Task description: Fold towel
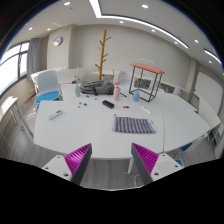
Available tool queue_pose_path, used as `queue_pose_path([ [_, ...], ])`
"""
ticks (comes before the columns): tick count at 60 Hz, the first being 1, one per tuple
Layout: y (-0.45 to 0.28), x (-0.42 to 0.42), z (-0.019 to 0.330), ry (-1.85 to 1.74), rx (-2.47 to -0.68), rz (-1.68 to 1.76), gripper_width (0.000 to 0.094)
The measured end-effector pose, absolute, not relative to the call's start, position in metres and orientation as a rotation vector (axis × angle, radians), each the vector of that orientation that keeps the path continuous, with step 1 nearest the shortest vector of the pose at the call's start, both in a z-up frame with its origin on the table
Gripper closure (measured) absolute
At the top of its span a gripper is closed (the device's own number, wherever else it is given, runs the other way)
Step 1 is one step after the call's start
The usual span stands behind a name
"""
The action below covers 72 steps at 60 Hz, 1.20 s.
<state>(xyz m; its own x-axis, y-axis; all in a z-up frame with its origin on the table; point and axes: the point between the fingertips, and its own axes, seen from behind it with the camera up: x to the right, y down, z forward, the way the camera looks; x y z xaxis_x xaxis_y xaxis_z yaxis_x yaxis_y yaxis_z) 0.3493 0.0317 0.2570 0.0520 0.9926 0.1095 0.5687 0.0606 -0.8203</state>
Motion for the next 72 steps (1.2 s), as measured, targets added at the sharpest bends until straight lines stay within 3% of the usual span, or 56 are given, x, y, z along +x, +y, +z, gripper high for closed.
queue_pose_path([
  [25, 0.057, 0.225, 0.181, -1.62, -1.545, 0.745, 0.0083],
  [51, 0.096, 0.035, 0.03, -1.644, -1.592, 0.761, 0.0085],
  [72, 0.106, -0.058, -0.02, -1.67, -1.632, 0.779, 0.0088],
])
